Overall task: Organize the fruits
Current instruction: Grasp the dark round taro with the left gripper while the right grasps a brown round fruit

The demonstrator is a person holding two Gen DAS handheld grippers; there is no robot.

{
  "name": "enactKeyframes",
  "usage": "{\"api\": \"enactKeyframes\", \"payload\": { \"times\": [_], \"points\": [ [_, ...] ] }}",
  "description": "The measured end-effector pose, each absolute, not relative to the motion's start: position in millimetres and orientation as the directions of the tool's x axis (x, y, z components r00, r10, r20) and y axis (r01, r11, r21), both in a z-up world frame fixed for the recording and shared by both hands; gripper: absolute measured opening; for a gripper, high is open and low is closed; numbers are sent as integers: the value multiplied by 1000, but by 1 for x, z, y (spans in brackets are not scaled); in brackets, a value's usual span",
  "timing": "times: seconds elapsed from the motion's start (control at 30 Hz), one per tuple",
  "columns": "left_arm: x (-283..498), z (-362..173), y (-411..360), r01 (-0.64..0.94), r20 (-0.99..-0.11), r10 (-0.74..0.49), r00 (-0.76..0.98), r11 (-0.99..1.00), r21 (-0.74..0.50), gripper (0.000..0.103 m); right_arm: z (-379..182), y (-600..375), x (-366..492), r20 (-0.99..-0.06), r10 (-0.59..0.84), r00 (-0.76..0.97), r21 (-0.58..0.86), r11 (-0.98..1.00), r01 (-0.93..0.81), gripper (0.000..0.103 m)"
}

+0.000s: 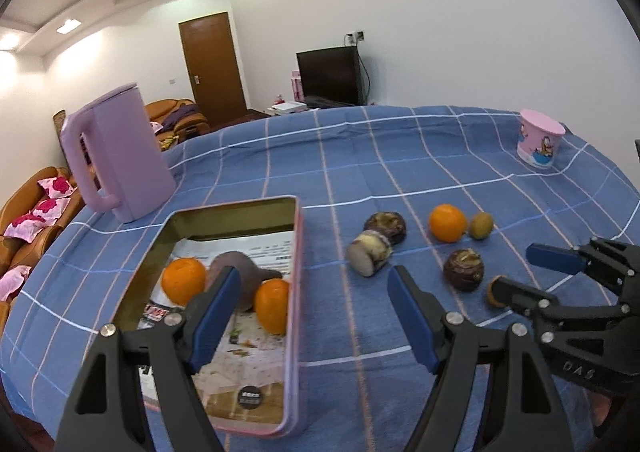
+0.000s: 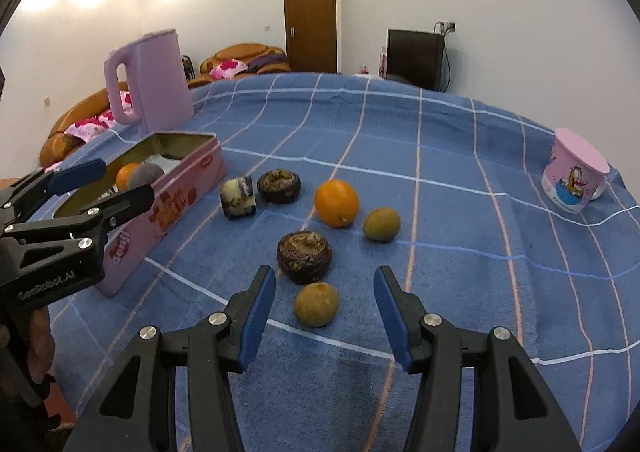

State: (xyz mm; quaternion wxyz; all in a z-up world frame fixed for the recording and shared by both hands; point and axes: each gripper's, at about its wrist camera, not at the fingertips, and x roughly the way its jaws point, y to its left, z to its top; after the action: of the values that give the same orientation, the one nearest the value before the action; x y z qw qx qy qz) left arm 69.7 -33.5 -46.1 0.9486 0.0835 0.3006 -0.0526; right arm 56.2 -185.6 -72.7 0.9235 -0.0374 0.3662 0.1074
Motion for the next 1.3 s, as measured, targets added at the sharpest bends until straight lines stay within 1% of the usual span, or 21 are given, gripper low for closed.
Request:
{"api": "enactKeyframes", "payload": {
  "times": [0.1, 0.17, 0.27, 0.3, 0.37, 0.4, 0.47, 0.57, 0.77, 0.83, 0.97, 1.03, 1.1, 1.17, 1.3],
  "points": [
    [73, -47, -40, 162, -585, -56, 809, 978, 132, 78, -78, -185, 61, -706, 183, 684, 23, 971, -237, 50],
    [75, -48, -43, 170, -590, -61, 805, 977, 131, 78, -83, -188, 66, -728, 198, 656, 46, 969, -241, 44],
    [75, -47, -48, 177, -588, -65, 806, 975, 135, 78, -85, -185, 65, -738, 199, 644, 35, 966, -258, 40],
    [75, -48, -49, 180, -588, -68, 806, 974, 134, 78, -86, -183, 66, -747, 195, 635, 29, 964, -263, 35],
    [76, -48, -51, 184, -591, -72, 803, 974, 131, 78, -89, -182, 67, -759, 202, 619, 35, 962, -270, 32],
    [76, -49, -52, 188, -592, -76, 802, 974, 130, 78, -90, -183, 68, -761, 207, 615, 42, 961, -272, 28],
    [77, -49, -55, 195, -594, -82, 800, 972, 130, 78, -89, -185, 68, -757, 217, 617, 55, 961, -271, 28],
    [79, -49, -63, 221, -600, -103, 793, 967, 126, 78, -81, -190, 63, -722, 202, 662, 42, 968, -249, 28],
    [87, -53, -85, 272, -622, -150, 769, 957, 105, 78, -71, -211, 65, -678, 112, 727, 10, 990, -142, 27],
    [92, -58, -91, 287, -643, -162, 749, 954, 93, 78, -70, -218, 67, -669, 71, 740, -11, 994, -105, 27],
    [100, -67, -103, 318, -679, -193, 708, 946, 63, 77, -68, -233, 70, -659, 35, 751, -10, 998, -56, 27],
    [102, -69, -109, 337, -688, -211, 694, 940, 52, 75, -67, -239, 71, -658, 27, 753, -6, 999, -41, 28],
    [105, -72, -116, 352, -703, -223, 675, 935, 42, 68, -68, -242, 72, -660, 29, 751, 5, 999, -34, 28],
    [108, -74, -120, 365, -716, -234, 658, 930, 31, 65, -68, -243, 71, -659, 32, 752, 9, 999, -34, 28],
    [112, -81, -128, 390, -736, -247, 630, 921, 24, 64, -70, -247, 73, -663, 39, 748, 31, 999, -25, 28]
  ]
}}
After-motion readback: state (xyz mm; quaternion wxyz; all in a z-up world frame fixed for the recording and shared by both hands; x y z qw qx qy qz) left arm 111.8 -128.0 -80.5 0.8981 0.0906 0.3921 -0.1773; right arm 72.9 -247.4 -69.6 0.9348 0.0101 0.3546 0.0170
